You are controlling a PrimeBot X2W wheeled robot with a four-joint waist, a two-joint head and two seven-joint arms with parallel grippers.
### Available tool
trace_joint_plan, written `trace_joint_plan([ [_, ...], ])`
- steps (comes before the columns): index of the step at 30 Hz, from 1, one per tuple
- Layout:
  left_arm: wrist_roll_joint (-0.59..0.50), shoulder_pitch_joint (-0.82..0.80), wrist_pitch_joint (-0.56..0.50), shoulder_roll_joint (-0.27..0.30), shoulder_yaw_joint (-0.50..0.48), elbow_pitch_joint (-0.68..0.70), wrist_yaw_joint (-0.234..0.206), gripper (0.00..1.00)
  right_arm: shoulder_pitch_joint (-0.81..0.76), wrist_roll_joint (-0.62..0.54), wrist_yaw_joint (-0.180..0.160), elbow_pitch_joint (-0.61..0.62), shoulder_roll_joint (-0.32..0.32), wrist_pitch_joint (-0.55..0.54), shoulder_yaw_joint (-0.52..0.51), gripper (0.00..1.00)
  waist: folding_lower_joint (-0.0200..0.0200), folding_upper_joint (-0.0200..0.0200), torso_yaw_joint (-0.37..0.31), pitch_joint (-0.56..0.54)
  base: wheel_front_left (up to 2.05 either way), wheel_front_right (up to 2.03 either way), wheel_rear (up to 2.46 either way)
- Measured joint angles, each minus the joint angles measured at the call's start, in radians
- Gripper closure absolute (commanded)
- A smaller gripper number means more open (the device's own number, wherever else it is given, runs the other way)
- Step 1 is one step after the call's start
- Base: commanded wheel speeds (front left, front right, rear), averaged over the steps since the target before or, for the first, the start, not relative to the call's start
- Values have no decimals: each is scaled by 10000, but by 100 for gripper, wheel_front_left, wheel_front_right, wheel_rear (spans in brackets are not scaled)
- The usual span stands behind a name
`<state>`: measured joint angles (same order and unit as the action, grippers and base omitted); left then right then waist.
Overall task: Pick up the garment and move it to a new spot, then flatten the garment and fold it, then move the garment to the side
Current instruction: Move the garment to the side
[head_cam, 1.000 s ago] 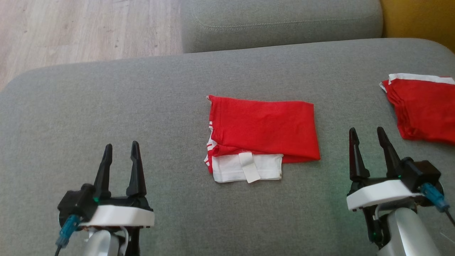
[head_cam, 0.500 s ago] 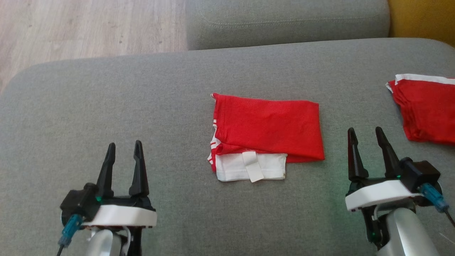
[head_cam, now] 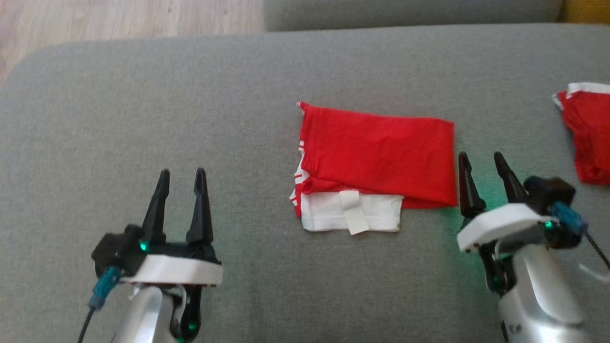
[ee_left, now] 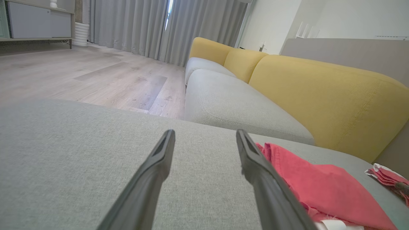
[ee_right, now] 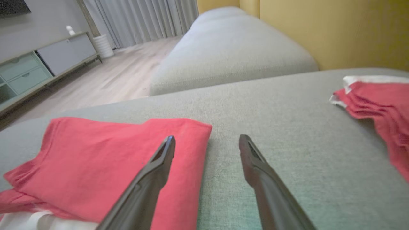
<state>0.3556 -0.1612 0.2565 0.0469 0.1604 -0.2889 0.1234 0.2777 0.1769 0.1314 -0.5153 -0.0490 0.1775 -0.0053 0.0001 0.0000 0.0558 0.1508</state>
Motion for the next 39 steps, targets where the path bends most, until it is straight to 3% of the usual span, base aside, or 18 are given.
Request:
trace_joint_plan([
  [14, 242, -689, 0, -8, 460, -27, -4, 0, 2121, 700, 0, -3212, -148, -825, 840, 0, 0, 0, 685, 907, 0, 0, 0],
  [15, 261, -732, 0, -8, 483, -31, -10, 0, 2383, 692, 0, -3448, -215, -817, 1026, 66, 0, 0, 710, 973, 0, 0, 0],
  [16, 259, -760, 0, -8, 497, -31, -12, 0, 2482, 690, 0, -3538, -224, -794, 1114, 100, -1, 0, 713, 1004, 0, 0, 0],
  [24, 257, -816, 0, -8, 679, -90, -10, 0, 2846, -368, 0, -3994, -148, 46, 1406, 100, 0, 0, 491, 1038, 0, 0, 0],
  [33, 188, -1273, 0, -10, 1517, -165, -2, 0, 2933, -3183, 0, -3143, -155, 326, 907, 100, 0, 0, -329, 828, 0, 0, 0],
  [36, 215, -1693, 0, -23, 1722, -125, -10, 0, 3076, -3384, 0, -2690, -391, 75, 1129, 100, 0, 0, -724, 816, 0, 0, 0],
  [39, 267, -1898, 2, -31, 1839, 2, -104, 0, 3196, -3329, 0, -2163, -1018, -247, 1360, 100, 0, 0, -1136, 861, 0, 0, 0],
])
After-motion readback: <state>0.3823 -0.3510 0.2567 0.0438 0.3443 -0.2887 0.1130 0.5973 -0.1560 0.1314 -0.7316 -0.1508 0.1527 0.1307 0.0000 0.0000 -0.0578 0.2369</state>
